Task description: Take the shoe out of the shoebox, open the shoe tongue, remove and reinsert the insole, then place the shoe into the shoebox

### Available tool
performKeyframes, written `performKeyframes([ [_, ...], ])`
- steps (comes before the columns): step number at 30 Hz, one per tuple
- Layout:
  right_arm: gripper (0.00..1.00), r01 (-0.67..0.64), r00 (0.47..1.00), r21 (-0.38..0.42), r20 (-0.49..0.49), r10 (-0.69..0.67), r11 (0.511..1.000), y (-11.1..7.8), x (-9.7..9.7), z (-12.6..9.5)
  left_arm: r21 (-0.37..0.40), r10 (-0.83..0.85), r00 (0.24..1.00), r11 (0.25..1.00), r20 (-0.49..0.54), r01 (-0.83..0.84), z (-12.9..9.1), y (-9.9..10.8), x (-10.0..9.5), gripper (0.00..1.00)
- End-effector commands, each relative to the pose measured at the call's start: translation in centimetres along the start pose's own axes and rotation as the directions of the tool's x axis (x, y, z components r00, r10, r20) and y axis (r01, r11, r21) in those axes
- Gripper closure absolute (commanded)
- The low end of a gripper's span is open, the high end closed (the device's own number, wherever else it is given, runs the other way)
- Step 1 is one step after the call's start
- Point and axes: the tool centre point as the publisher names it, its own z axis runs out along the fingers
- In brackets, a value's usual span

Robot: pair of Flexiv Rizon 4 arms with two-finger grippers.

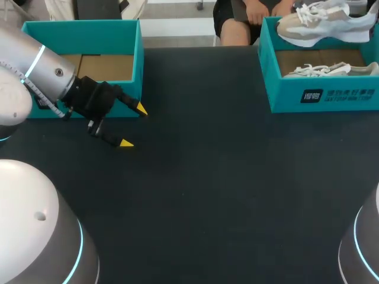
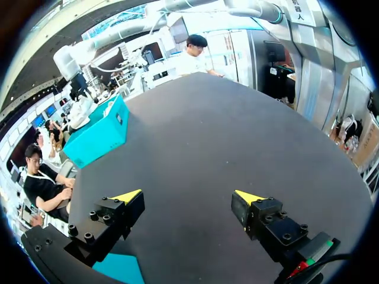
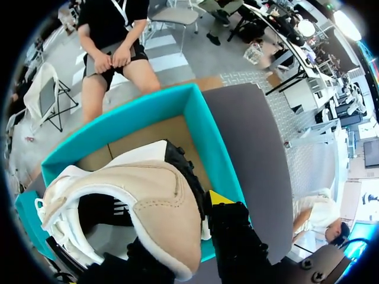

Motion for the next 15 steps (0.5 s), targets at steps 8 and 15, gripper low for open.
performKeyframes([
  [8, 1.0, 0.005, 1.0, -0.003, 0.013, -0.005, 1.0, 1.8, -0.3, 4.2, -0.004, 0.0, 1.0, 1.0, -0.002, 0.0, 0.0, -0.1, 0.0, 0.0],
  [15, 1.0, 0.001, 1.0, -0.022, 0.022, 0.0, 1.0, 3.0, 0.0, 6.3, -0.004, 0.0, 1.0, 1.0, -0.002, 0.0, 0.0, -0.1, 0.0, 0.0],
])
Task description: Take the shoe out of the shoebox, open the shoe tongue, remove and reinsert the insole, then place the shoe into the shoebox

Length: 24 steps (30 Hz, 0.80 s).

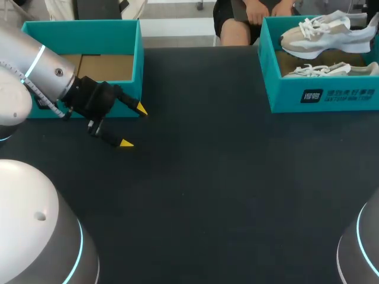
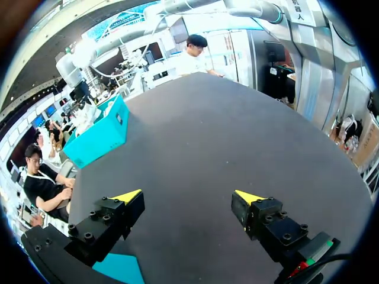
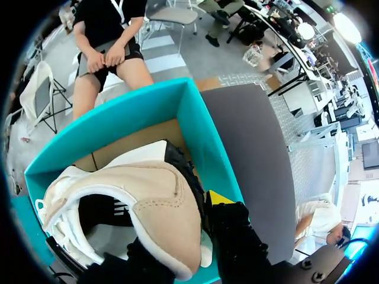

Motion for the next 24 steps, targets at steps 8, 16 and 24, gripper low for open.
performKeyframes([
  [8, 1.0, 0.043, 0.999, -0.016, 0.033, -0.043, 0.999, 1.9, 1.1, 3.5, -0.004, 0.0, 1.0, 1.0, -0.001, 0.0, 0.0, 0.0, 0.0, 0.0],
  [16, 1.0, 0.039, 0.999, 0.0, 0.019, -0.039, 0.999, 1.6, 1.9, 5.4, -0.004, 0.0, 1.0, 1.0, -0.001, 0.0, 0.0, 0.0, 0.0, 0.0],
  [24, 1.0, 0.034, 0.999, -0.005, 0.001, -0.034, 0.999, 1.7, 2.6, 6.9, -0.004, 0.0, 1.0, 1.0, -0.001, 0.0, 0.0, 0.0, 0.0, 0.0],
])
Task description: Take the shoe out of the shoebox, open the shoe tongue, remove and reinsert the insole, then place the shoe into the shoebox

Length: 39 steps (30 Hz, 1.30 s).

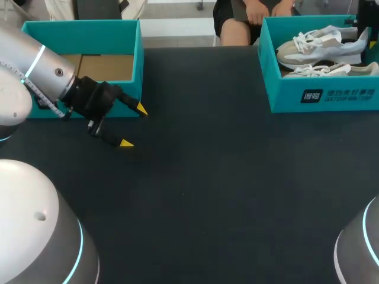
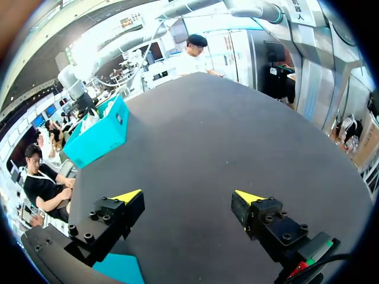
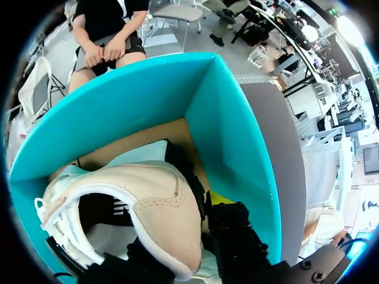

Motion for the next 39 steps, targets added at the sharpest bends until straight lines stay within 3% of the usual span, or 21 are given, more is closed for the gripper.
performKeyframes([
  [1, 1.0, 0.008, 1.0, 0.008, 0.006, -0.008, 1.0, 0.6, 0.5, 1.2, -0.004, 0.0, 1.0, 1.0, -0.002, 0.0, 0.0, -0.1, 0.0, 0.0],
  [13, 1.0, -0.035, 0.999, 0.018, -0.029, 0.036, 0.999, 0.7, 0.8, 2.9, -0.004, 0.0, 1.0, 1.0, -0.002, 0.0, 0.0, -0.1, 0.0, 0.0],
  [14, 0.9, -0.035, 0.999, 0.018, -0.029, 0.035, 0.999, 0.7, 0.8, 2.9, -0.004, 0.0, 1.0, 1.0, -0.002, 0.0, 0.0, -0.1, 0.0, 0.0],
  [16, 0.45, -0.032, 0.999, 0.017, -0.031, 0.033, 0.999, 0.8, 0.8, 2.8, -0.004, 0.0, 1.0, 1.0, -0.002, 0.0, 0.0, -0.1, 0.0, 0.0],
  [18, 0.35, -0.029, 0.999, 0.013, -0.033, 0.029, 1.0, 0.8, 0.8, 2.5, -0.004, 0.0, 1.0, 1.0, -0.002, 0.0, 0.0, -0.1, 0.0, 0.0],
  [19, 0.15, -0.025, 0.999, 0.009, -0.034, 0.026, 1.0, 0.8, 0.8, 2.2, -0.004, 0.0, 1.0, 1.0, -0.002, 0.0, 0.0, -0.1, 0.0, 0.0],
  [20, 0.04, -0.023, 0.999, 0.008, -0.038, 0.024, 1.0, 0.8, 0.8, 2.0, -0.004, 0.0, 1.0, 1.0, -0.002, 0.0, 0.0, -0.1, 0.0, 0.0],
  [21, 0.0, -0.012, 0.999, 0.003, -0.048, 0.012, 1.0, 0.8, 0.8, 1.8, -0.004, 0.0, 1.0, 1.0, -0.002, 0.0, 0.0, -0.1, 0.0, 0.0],
  [27, 0.0, -0.009, 0.997, -0.021, -0.073, 0.007, 1.0, 0.0, 0.8, -0.4, -0.004, 0.0, 1.0, 1.0, -0.002, 0.0, 0.0, -0.1, 0.0, 0.0],
  [39, 0.0, -0.008, 0.992, -0.05, -0.126, 0.002, 0.999, -4.2, 1.3, -6.9, -0.004, 0.0, 1.0, 1.0, -0.002, 0.0, 0.0, -0.1, 0.0, 0.0],
])
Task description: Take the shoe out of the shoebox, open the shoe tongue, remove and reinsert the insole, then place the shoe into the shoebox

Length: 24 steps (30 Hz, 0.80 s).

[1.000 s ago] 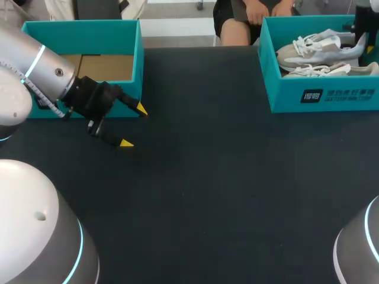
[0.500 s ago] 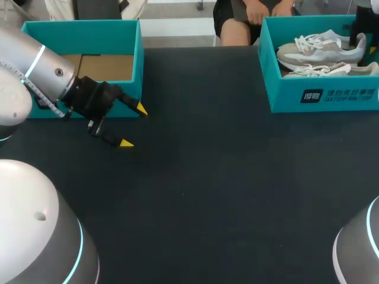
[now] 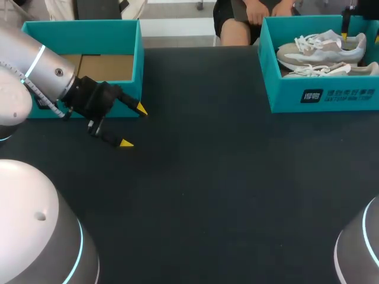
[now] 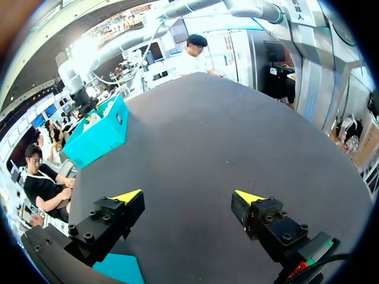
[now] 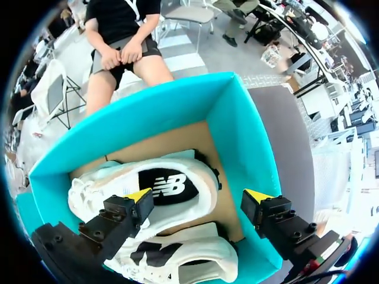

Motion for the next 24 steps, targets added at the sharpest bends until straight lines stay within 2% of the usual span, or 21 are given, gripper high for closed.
performKeyframes([
  [1, 0.0, -0.007, 1.0, -0.063, -0.005, 0.007, 0.998, -4.4, 0.0, -3.7, -0.004, 0.0, 1.0, 1.0, -0.001, 0.0, 0.0, -0.1, 0.0, 0.0],
  [5, 0.0, 0.014, 1.0, -0.078, 0.01, -0.014, 0.997, -6.7, 1.0, -5.8, -0.004, 0.0, 1.0, 1.0, -0.001, 0.0, 0.0, -0.1, 0.0, 0.0],
  [10, 0.0, 0.045, 0.999, -0.055, -0.002, -0.045, 0.998, -10.5, 2.6, -8.0, -0.004, 0.0, 1.0, 1.0, -0.001, 0.0, 0.0, -0.1, 0.0, 0.0],
  [24, 0.0, 0.045, 0.999, -0.055, -0.002, -0.045, 0.998, -10.5, 2.6, -8.0, -0.004, 0.0, 1.0, 1.0, -0.001, 0.0, 0.0, -0.1, 0.0, 0.0],
])
